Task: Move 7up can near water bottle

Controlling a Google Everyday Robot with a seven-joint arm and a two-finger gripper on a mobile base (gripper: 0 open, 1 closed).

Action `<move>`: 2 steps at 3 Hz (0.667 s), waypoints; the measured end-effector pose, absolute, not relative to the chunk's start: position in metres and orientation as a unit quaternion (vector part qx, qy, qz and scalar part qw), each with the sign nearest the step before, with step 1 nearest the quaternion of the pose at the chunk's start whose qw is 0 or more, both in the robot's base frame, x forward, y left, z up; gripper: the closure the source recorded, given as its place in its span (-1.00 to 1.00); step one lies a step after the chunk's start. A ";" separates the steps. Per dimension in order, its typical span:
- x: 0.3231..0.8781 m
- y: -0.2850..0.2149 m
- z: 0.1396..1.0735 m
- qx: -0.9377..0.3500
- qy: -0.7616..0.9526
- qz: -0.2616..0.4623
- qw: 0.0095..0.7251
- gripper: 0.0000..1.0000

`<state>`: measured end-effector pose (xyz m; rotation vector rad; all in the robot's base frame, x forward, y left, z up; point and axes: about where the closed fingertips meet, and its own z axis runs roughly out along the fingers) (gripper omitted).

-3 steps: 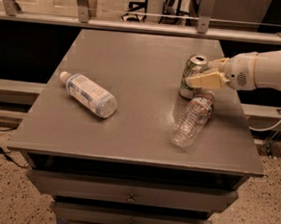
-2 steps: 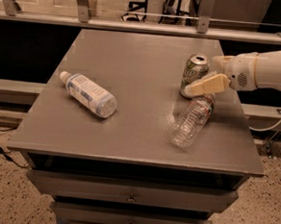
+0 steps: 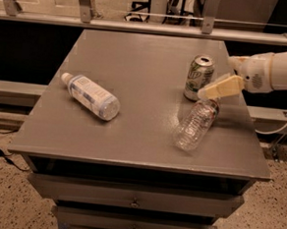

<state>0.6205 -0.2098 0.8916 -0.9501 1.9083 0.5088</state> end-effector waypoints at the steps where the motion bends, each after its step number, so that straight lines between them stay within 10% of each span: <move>1: 0.614 -0.257 0.893 -0.345 0.793 0.178 0.469 -1.00; 2: 0.599 -0.333 0.906 -0.272 0.807 0.130 0.509 -1.00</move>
Offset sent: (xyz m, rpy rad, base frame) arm -0.0448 -0.2266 0.0354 0.0352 -0.1392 -0.5366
